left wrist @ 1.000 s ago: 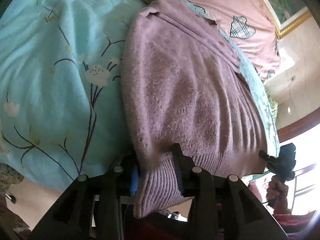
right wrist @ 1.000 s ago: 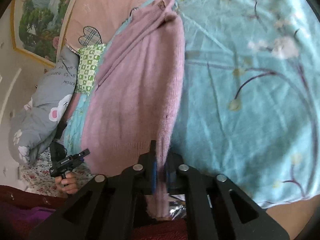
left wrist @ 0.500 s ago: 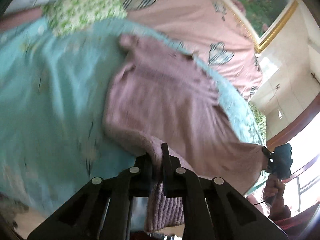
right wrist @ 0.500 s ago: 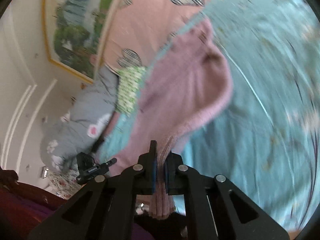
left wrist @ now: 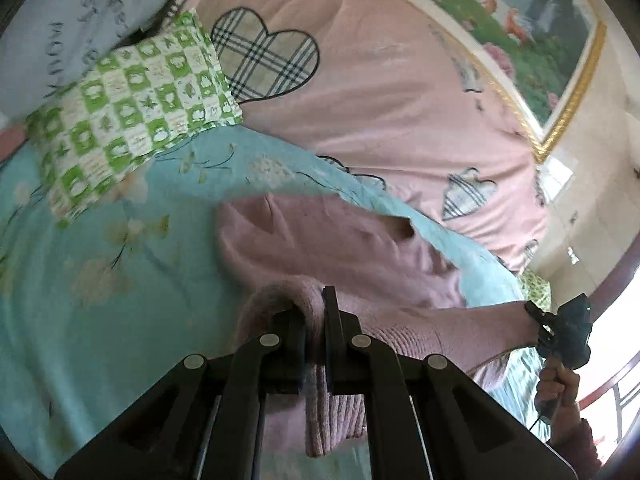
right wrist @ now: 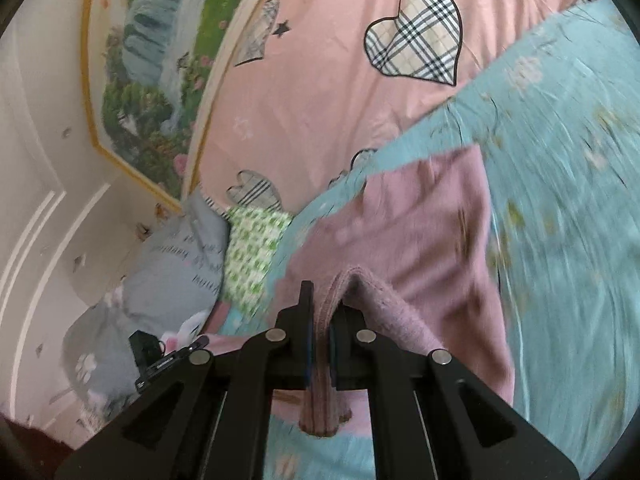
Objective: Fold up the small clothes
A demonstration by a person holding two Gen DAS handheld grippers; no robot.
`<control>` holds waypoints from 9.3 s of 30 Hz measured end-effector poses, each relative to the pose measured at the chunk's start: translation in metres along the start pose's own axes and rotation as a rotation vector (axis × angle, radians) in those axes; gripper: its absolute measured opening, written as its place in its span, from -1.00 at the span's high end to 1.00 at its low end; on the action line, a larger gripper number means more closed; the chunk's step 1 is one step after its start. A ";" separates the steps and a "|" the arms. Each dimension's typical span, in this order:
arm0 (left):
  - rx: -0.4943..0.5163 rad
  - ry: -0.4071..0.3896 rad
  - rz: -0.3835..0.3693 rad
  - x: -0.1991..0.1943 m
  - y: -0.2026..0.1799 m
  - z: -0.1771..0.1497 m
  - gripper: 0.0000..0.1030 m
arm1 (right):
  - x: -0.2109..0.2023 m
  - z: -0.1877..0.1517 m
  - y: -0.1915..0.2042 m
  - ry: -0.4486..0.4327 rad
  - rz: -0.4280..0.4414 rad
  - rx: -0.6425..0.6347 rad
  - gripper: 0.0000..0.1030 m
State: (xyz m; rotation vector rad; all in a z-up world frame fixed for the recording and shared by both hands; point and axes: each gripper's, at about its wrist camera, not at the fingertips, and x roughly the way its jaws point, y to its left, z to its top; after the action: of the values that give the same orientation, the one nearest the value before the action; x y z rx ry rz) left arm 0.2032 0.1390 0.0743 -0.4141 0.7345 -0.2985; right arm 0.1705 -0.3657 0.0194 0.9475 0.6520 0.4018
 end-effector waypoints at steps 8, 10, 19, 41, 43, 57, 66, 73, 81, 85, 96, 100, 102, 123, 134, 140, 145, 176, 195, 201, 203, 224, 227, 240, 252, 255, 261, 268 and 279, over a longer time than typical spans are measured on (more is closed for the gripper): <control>-0.046 0.061 0.071 0.102 0.031 0.046 0.92 | 0.081 0.057 -0.048 0.016 -0.104 0.077 0.87; -0.050 0.074 0.077 0.122 0.039 0.051 0.92 | 0.096 0.065 -0.061 0.016 -0.137 0.092 0.87; -0.050 0.162 0.113 0.176 0.056 0.044 0.87 | 0.128 0.064 -0.104 0.059 -0.205 0.127 0.83; 0.490 0.476 0.012 0.188 -0.085 -0.026 0.51 | 0.200 -0.030 0.034 0.571 -0.172 -0.577 0.18; 0.489 0.459 0.050 0.196 -0.083 -0.010 0.51 | 0.207 -0.015 0.024 0.545 -0.229 -0.573 0.24; 0.228 0.202 0.304 0.238 -0.026 0.083 0.51 | 0.193 0.092 -0.039 0.067 -0.521 -0.223 0.25; 0.235 0.165 0.194 0.144 -0.023 0.027 0.30 | 0.146 0.051 0.009 0.106 -0.382 -0.338 0.20; 0.151 0.121 0.250 0.104 -0.013 -0.018 0.14 | 0.183 0.026 0.031 0.217 -0.365 -0.431 0.12; 0.134 0.161 0.114 0.094 -0.012 -0.044 0.14 | 0.228 0.002 0.045 0.383 -0.056 -0.356 0.12; 0.123 0.218 0.172 0.105 0.008 -0.056 0.15 | 0.260 -0.012 0.034 0.492 -0.210 -0.447 0.24; 0.052 0.208 0.206 0.067 0.037 -0.070 0.17 | 0.228 0.024 0.011 0.262 -0.315 -0.276 0.93; -0.014 0.186 0.200 0.047 0.029 -0.073 0.09 | 0.189 0.007 0.026 0.255 -0.269 -0.279 0.93; -0.034 0.182 0.205 0.041 0.023 -0.077 0.00 | 0.166 -0.005 0.032 0.250 -0.253 -0.276 0.93; -0.436 0.083 0.165 0.054 0.041 -0.115 -0.42 | 0.031 -0.126 0.017 0.170 -0.206 -0.023 0.73; -0.422 0.065 0.130 0.089 0.029 -0.095 0.65 | 0.017 -0.131 0.005 0.143 -0.219 0.015 0.46; -0.288 0.017 0.144 0.081 -0.006 -0.082 0.86 | 0.008 -0.125 0.003 0.115 -0.205 0.023 0.39; -0.085 -0.002 0.088 0.078 -0.067 -0.068 0.87 | -0.004 -0.117 -0.003 0.089 -0.208 0.032 0.35; 0.389 0.030 0.149 0.100 -0.156 -0.121 -0.39 | 0.128 0.019 0.053 0.226 -0.065 -0.198 -0.23; 0.418 0.032 0.258 0.147 -0.155 -0.105 -0.57 | 0.288 0.047 0.049 0.593 0.010 -0.185 -0.50; 0.409 0.037 0.247 0.149 -0.150 -0.102 -0.20 | 0.347 0.024 0.064 0.725 0.028 -0.267 -0.39; 0.399 0.042 0.241 0.150 -0.148 -0.101 -0.06 | 0.358 0.018 0.065 0.751 -0.001 -0.281 0.24; 0.368 0.055 0.204 0.149 -0.142 -0.099 0.14 | 0.362 0.024 0.063 0.739 -0.014 -0.313 0.50; 0.384 0.057 0.187 0.149 -0.141 -0.098 0.69 | 0.353 0.027 0.068 0.722 -0.005 -0.317 0.72; 0.461 0.015 -0.148 0.106 -0.221 -0.097 0.90 | 0.182 0.103 0.047 0.456 0.003 -0.174 0.75; 0.563 0.223 -0.155 0.180 -0.254 -0.157 0.90 | 0.125 0.091 -0.065 0.395 -0.205 -0.063 0.75; 0.565 0.243 -0.148 0.188 -0.253 -0.162 0.88 | 0.126 0.085 -0.071 0.393 -0.264 -0.092 0.75; 0.556 0.277 -0.154 0.177 -0.243 -0.156 0.51 | 0.098 0.080 -0.074 0.305 -0.294 -0.040 0.41; 0.483 0.186 -0.071 0.119 -0.197 -0.144 -0.12 | 0.028 0.018 -0.047 0.252 -0.174 -0.062 0.12; 0.227 0.205 0.028 0.123 -0.133 -0.116 -0.13 | 0.030 -0.031 -0.049 0.288 -0.189 -0.073 0.20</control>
State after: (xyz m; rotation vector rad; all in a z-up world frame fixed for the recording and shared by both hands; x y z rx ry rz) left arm 0.1934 -0.0575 -0.0136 -0.1583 0.8952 -0.3972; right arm 0.1738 -0.3550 -0.0457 0.7570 0.9746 0.3934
